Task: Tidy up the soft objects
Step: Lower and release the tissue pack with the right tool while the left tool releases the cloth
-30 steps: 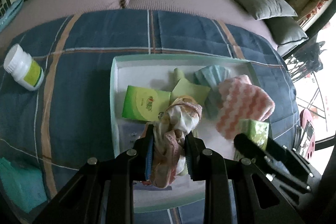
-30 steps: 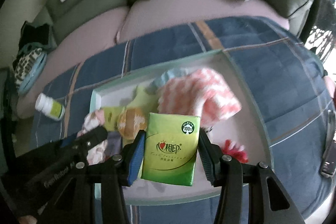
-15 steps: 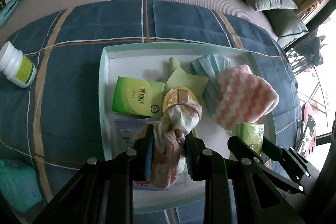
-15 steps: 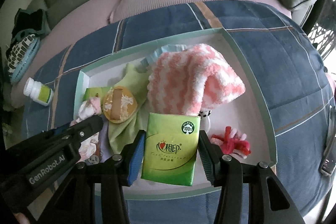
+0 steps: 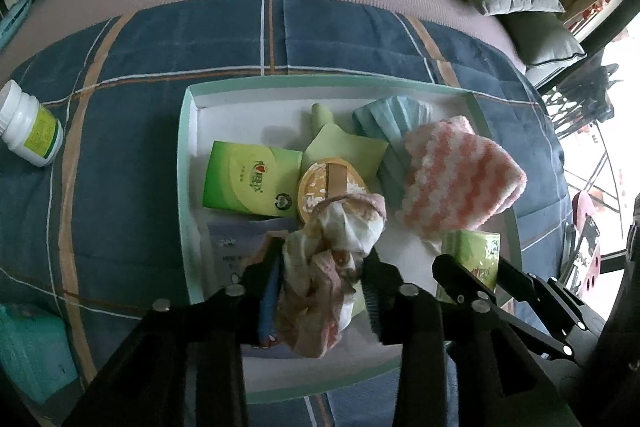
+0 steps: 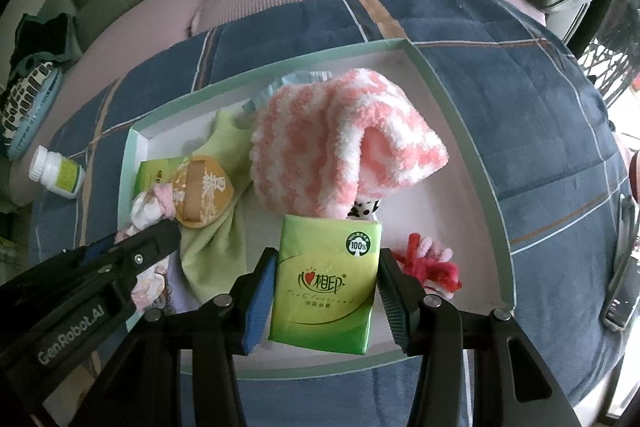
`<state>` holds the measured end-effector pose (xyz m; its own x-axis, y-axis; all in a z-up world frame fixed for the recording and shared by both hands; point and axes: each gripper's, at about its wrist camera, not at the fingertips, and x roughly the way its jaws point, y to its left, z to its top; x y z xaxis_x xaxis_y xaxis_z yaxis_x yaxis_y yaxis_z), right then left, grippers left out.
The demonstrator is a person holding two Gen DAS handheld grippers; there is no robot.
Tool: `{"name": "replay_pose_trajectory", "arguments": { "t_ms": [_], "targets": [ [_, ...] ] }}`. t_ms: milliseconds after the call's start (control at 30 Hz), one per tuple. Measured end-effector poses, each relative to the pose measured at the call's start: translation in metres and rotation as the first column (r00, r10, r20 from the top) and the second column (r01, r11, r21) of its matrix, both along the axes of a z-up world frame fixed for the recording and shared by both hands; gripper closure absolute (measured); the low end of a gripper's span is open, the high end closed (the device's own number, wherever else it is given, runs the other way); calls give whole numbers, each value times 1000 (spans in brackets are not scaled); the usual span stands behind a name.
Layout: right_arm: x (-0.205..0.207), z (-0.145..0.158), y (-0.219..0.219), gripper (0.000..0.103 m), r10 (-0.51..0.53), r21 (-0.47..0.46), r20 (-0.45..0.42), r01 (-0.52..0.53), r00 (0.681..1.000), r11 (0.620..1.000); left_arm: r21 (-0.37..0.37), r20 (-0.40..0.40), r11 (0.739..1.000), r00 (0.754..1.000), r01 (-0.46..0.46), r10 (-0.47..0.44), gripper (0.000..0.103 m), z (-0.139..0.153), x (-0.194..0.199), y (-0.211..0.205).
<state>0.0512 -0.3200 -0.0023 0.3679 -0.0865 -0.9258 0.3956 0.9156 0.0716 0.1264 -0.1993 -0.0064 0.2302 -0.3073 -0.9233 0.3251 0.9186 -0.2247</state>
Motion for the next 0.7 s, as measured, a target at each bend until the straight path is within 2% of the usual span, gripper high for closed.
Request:
{"name": "replay_pose_trajectory", "arguments": {
  "t_ms": [333, 400, 567, 600, 633, 700],
  "targets": [
    [-3, 5, -5, 49, -19, 1, 13, 19, 1000, 1000, -15, 29, 1000, 1000, 0, 0, 54, 15, -4, 2],
    [-3, 7, -4, 44, -20, 3, 20, 20, 1000, 1000, -16, 40, 1000, 999, -2, 2, 50, 19, -5, 3],
    [-4, 10, -3, 44, -19, 0, 31, 19, 999, 1000, -23, 72, 999, 997, -27, 28, 48, 28, -4, 10],
    [-4, 11, -3, 44, -17, -1, 34, 17, 999, 1000, -22, 74, 999, 997, -34, 36, 46, 28, -3, 12],
    [-4, 12, -2, 43, -16, -2, 37, 16, 999, 1000, -18, 76, 999, 996, -49, 50, 37, 27, -2, 15],
    [-4, 14, -1, 36, -13, -1, 46, 13, 999, 1000, -3, 84, 996, 993, -84, 84, 26, 24, 2, 22]
  ]
}}
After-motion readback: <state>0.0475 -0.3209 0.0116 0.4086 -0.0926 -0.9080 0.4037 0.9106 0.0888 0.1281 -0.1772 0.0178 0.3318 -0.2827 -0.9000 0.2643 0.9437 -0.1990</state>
